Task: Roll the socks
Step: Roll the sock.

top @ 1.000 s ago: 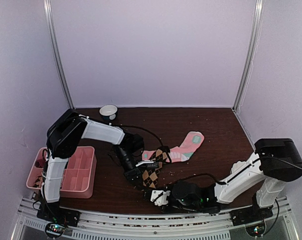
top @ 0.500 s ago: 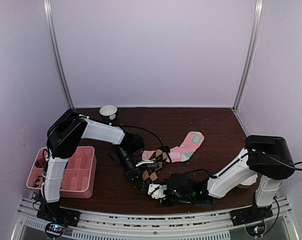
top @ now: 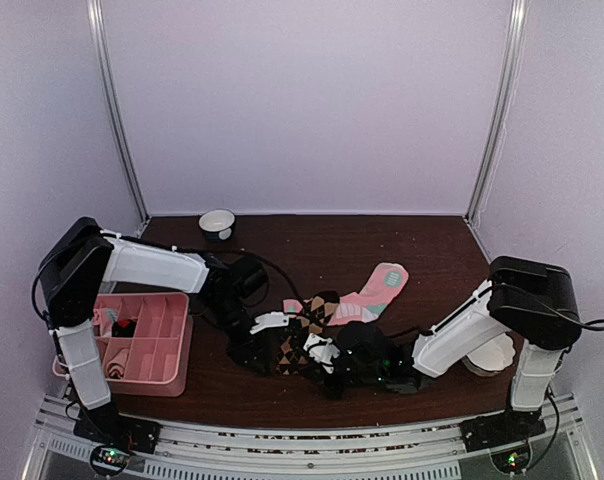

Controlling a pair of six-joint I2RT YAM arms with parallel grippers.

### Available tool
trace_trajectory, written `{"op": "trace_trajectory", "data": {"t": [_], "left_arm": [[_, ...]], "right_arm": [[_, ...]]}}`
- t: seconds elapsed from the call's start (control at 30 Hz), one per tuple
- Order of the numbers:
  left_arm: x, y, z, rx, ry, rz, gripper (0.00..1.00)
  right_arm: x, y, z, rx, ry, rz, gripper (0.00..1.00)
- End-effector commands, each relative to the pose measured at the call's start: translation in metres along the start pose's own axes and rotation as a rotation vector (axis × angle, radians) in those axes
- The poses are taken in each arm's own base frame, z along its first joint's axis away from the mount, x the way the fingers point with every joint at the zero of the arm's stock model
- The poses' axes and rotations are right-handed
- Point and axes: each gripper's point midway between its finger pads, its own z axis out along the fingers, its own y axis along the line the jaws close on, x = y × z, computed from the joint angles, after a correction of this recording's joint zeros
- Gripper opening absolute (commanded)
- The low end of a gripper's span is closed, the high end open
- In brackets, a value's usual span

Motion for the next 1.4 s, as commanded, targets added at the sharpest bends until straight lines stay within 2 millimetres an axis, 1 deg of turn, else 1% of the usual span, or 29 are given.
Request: {"op": "trace_trajectory", "data": {"t": [0.0, 0.1, 0.17, 0.23, 0.37, 0.47, 0.5, 0.57, 0.7, 0.87, 1.1, 1.37], "left_arm": [[-0.019, 0.017, -0.025, -0.208, -0.097, 0.157, 0.49], [-0.022, 0.011, -0.035, -0.25, -0.134, 0.224, 0.49], [-0.022, 0.007, -0.038, -0.266, -0.132, 0.267, 0.49], [-0.021, -0.001, -0.037, -0.263, -0.118, 0.316, 0.48], [-0.02, -0.02, -0.026, -0.247, -0.085, 0.416, 0.46], [-0.018, -0.03, -0.013, -0.243, -0.053, 0.48, 0.44], [-0.018, -0.034, -0.007, -0.244, -0.042, 0.501, 0.43], [-0.019, -0.035, 0.0, -0.253, -0.027, 0.522, 0.42], [-0.024, -0.028, 0.011, -0.293, -0.01, 0.554, 0.39], [-0.026, -0.021, 0.02, -0.323, 0.012, 0.582, 0.36], [-0.019, -0.003, 0.031, -0.354, 0.075, 0.566, 0.34], [-0.015, 0.003, 0.037, -0.356, 0.098, 0.548, 0.33]], "right_arm": [[0.05, 0.013, -0.009, -0.083, 0.192, 0.178, 0.0], [0.057, 0.022, -0.013, -0.124, 0.245, 0.305, 0.0], [0.061, 0.027, -0.014, -0.139, 0.267, 0.407, 0.0], [0.068, 0.028, -0.014, -0.125, 0.299, 0.516, 0.0], [0.072, 0.031, -0.014, -0.112, 0.348, 0.704, 0.0], [0.068, 0.034, -0.012, -0.138, 0.358, 0.785, 0.0], [0.064, 0.035, -0.011, -0.151, 0.361, 0.802, 0.0], [0.062, 0.035, -0.009, -0.155, 0.378, 0.816, 0.0], [0.063, 0.03, -0.007, -0.157, 0.401, 0.836, 0.0], [0.067, 0.028, -0.005, -0.176, 0.41, 0.874, 0.0], [0.068, 0.026, -0.006, -0.195, 0.406, 0.889, 0.0], [0.067, 0.029, -0.006, -0.235, 0.411, 0.886, 0.0]]}}
